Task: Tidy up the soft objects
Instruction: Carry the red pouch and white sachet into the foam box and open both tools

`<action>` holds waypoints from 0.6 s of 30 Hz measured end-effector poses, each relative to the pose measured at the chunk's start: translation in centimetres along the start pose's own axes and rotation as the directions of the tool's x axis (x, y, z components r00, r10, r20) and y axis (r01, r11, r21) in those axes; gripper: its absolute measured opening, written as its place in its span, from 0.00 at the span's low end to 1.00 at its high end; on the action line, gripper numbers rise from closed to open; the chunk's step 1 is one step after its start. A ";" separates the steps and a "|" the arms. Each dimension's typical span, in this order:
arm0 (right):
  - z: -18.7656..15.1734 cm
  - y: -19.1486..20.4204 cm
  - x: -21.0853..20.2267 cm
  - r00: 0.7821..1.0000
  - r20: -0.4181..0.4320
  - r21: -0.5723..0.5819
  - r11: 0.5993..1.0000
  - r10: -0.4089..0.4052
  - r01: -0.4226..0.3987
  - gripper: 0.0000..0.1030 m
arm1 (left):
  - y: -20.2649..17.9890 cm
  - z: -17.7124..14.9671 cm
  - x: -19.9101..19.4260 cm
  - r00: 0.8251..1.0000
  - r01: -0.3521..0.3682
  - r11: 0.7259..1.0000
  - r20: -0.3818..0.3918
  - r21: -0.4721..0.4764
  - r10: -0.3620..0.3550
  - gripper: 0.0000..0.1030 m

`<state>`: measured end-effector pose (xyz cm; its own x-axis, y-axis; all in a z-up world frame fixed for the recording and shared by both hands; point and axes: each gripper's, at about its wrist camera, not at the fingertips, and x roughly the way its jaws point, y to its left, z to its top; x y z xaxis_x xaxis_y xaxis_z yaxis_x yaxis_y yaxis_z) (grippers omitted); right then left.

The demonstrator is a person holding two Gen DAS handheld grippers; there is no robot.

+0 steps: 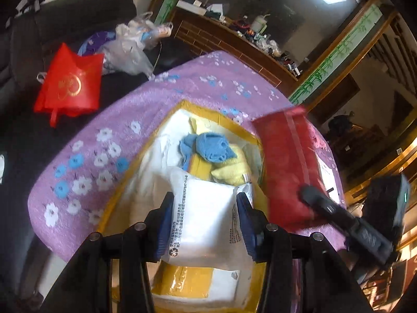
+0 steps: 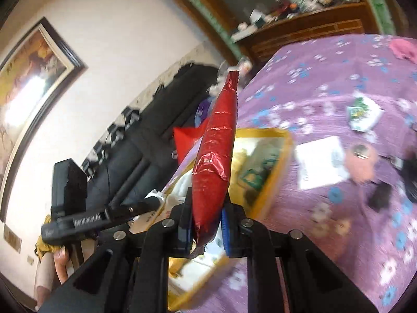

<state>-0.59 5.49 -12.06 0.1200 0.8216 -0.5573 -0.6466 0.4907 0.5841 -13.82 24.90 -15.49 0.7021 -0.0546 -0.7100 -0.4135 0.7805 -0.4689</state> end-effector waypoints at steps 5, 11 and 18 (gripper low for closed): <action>2.3 1.0 4.9 0.982 -0.112 -0.043 0.988 -0.155 0.151 0.17 | 0.3 -0.1 2.1 1.000 0.009 1.000 -0.021 -0.012 -0.009 0.51; 3.2 -0.2 5.2 0.980 -0.116 -0.042 0.986 -0.164 0.160 0.31 | 0.3 -1.2 1.8 0.999 0.000 1.000 0.035 -0.017 0.000 0.86; 0.9 -1.5 4.9 0.971 -0.157 0.038 0.981 -0.181 0.189 0.46 | 0.3 -1.8 0.2 0.997 0.001 0.999 0.081 -0.035 0.002 0.91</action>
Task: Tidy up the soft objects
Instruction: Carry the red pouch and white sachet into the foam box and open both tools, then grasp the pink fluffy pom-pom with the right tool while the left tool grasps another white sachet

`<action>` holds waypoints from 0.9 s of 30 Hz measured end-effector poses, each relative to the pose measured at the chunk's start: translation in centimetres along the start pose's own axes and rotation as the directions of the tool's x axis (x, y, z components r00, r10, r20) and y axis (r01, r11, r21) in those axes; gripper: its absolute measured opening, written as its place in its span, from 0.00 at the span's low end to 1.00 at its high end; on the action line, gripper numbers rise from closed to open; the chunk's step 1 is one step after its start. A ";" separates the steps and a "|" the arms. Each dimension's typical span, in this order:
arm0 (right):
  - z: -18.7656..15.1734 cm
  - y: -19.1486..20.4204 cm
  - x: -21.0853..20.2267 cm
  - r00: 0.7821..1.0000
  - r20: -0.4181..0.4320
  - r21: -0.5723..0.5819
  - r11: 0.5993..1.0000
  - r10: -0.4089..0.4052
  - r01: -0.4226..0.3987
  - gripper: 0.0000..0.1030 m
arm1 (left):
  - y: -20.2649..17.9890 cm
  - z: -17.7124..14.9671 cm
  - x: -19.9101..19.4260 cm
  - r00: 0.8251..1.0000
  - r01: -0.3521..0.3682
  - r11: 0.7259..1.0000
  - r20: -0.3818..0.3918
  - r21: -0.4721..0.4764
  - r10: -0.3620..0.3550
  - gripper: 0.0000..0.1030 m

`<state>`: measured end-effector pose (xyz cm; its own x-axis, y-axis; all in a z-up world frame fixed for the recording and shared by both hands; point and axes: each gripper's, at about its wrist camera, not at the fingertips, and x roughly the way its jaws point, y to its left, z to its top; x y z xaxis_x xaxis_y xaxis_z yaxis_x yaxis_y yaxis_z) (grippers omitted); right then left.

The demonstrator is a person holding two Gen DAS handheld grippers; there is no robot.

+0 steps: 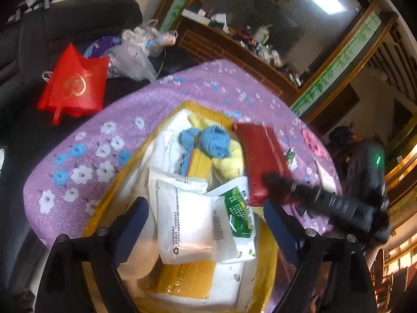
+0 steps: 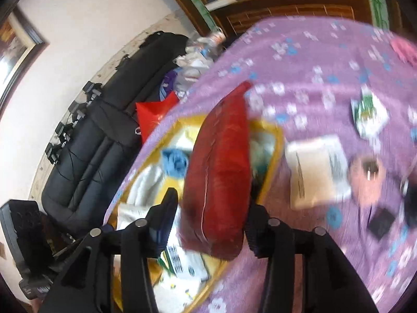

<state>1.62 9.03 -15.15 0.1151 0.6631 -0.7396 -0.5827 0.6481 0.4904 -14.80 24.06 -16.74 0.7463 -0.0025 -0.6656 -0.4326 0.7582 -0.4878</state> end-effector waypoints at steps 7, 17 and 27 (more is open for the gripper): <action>-3.3 0.7 -2.9 0.997 0.042 -0.048 0.997 0.065 -0.063 0.46 | -1.4 -0.5 -0.4 1.000 -0.007 1.000 -0.017 0.022 0.007 0.96; -4.3 -0.8 -6.3 0.984 0.083 -0.070 0.986 0.159 -0.153 0.46 | -5.3 -1.1 -2.2 0.997 -0.072 0.990 -0.003 0.120 0.073 0.96; -5.6 -2.6 -7.9 0.985 0.098 -0.030 0.990 0.142 -0.140 0.47 | -8.5 -2.8 -3.9 0.999 -0.051 0.981 -0.002 0.185 0.052 0.96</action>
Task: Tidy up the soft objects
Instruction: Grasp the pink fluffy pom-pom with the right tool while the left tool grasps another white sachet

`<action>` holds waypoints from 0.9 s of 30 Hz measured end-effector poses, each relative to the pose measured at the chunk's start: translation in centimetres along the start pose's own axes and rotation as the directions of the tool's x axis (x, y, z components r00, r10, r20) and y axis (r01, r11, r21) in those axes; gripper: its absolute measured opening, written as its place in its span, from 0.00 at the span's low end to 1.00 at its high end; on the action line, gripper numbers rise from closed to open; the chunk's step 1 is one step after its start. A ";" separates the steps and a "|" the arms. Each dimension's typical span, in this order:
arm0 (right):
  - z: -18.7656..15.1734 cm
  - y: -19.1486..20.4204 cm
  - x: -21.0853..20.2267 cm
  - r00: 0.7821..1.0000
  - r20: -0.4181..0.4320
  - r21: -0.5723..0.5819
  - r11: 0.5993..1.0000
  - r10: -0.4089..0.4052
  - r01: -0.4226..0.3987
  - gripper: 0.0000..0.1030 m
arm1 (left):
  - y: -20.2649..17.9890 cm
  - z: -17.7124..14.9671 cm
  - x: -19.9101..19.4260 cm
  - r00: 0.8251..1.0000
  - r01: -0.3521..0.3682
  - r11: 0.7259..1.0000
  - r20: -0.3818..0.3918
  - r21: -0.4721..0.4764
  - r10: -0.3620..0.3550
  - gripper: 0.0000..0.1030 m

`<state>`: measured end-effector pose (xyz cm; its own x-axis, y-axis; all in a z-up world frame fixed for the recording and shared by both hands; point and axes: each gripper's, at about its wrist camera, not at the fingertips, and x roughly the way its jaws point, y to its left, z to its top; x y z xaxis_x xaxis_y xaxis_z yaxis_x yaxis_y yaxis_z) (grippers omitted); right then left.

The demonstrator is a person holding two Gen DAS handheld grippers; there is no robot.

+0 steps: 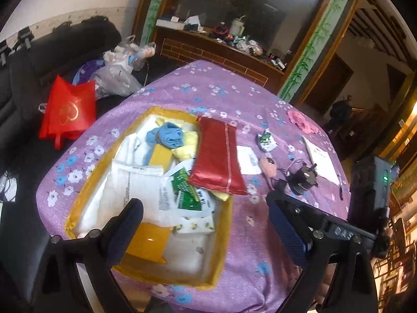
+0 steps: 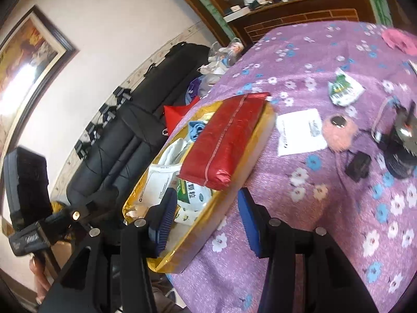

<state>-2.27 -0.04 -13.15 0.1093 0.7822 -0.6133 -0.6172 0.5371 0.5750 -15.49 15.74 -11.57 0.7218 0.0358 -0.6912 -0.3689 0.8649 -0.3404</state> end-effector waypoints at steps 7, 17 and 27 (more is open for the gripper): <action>-0.9 -1.9 -2.4 0.997 0.060 0.045 0.998 -0.054 0.052 0.61 | -2.1 -0.4 -0.2 0.998 0.058 0.998 0.021 0.016 -0.058 0.96; -3.8 -5.8 -6.9 0.981 0.122 0.159 0.979 -0.148 0.128 0.63 | -6.3 -0.5 2.0 0.975 0.223 0.973 -0.024 0.053 -0.222 0.96; 0.9 -6.7 -3.6 0.966 0.075 0.133 0.963 -0.246 0.235 0.63 | -6.0 0.1 3.5 0.967 0.255 0.966 -0.040 0.042 -0.253 0.96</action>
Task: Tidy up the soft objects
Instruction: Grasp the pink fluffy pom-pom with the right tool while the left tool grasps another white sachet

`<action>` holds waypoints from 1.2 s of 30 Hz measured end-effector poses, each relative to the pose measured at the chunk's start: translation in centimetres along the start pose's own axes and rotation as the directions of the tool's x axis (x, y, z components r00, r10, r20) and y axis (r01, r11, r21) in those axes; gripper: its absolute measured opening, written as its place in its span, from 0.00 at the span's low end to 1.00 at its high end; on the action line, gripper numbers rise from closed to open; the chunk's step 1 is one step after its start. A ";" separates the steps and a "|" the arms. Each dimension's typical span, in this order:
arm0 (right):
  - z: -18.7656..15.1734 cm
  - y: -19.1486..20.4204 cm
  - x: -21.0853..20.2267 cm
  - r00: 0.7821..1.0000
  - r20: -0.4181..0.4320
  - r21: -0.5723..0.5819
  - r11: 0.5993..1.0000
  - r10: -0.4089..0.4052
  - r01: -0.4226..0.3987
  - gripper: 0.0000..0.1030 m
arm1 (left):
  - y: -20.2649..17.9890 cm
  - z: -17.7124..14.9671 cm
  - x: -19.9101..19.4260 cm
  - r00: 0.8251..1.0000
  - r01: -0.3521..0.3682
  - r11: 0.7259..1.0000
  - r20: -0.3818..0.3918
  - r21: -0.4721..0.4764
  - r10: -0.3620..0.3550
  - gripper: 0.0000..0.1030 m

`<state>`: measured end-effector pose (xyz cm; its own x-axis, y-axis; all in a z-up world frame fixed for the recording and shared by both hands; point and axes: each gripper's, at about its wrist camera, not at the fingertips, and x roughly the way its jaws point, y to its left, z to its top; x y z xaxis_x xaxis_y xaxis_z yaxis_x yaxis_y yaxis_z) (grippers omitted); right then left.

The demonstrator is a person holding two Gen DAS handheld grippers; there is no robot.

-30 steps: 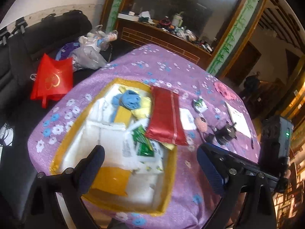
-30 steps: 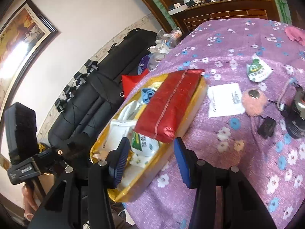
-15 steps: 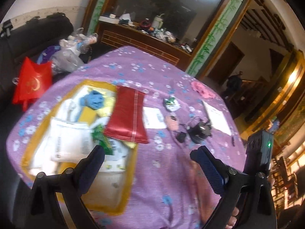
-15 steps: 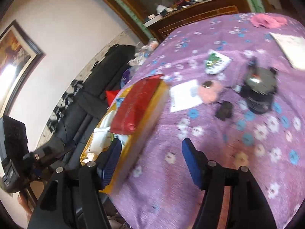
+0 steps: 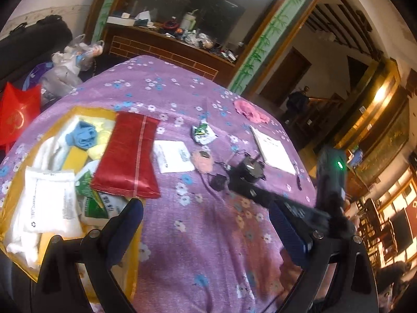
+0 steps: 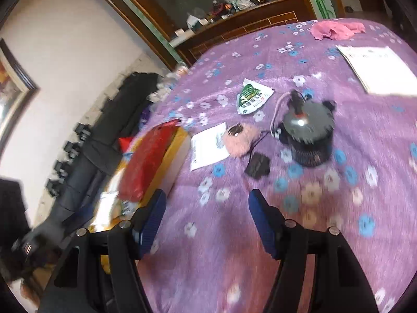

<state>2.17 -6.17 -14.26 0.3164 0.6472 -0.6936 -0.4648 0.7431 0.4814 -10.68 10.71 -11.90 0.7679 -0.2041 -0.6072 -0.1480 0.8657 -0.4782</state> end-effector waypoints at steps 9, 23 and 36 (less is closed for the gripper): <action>5.5 1.1 9.7 0.980 -0.067 -0.115 0.977 -0.188 0.180 0.61 | 4.2 0.9 -0.6 1.000 0.001 0.994 0.011 -0.111 0.000 0.96; 3.5 2.9 13.1 0.873 0.087 -0.286 0.827 -0.480 0.484 0.42 | 4.0 1.2 0.4 1.000 -0.020 0.998 0.004 -0.060 0.020 0.96; 3.2 1.3 3.4 0.958 0.228 -0.205 0.954 -0.172 0.220 0.20 | 1.1 2.9 2.7 0.996 -0.007 1.000 -0.084 0.029 0.010 0.96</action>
<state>5.29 -2.41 -14.26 0.5721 0.5311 -0.6250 -0.5430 0.8164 0.1967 -6.94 12.46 -12.22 0.7117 -0.2329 -0.6628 -0.1356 0.8801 -0.4549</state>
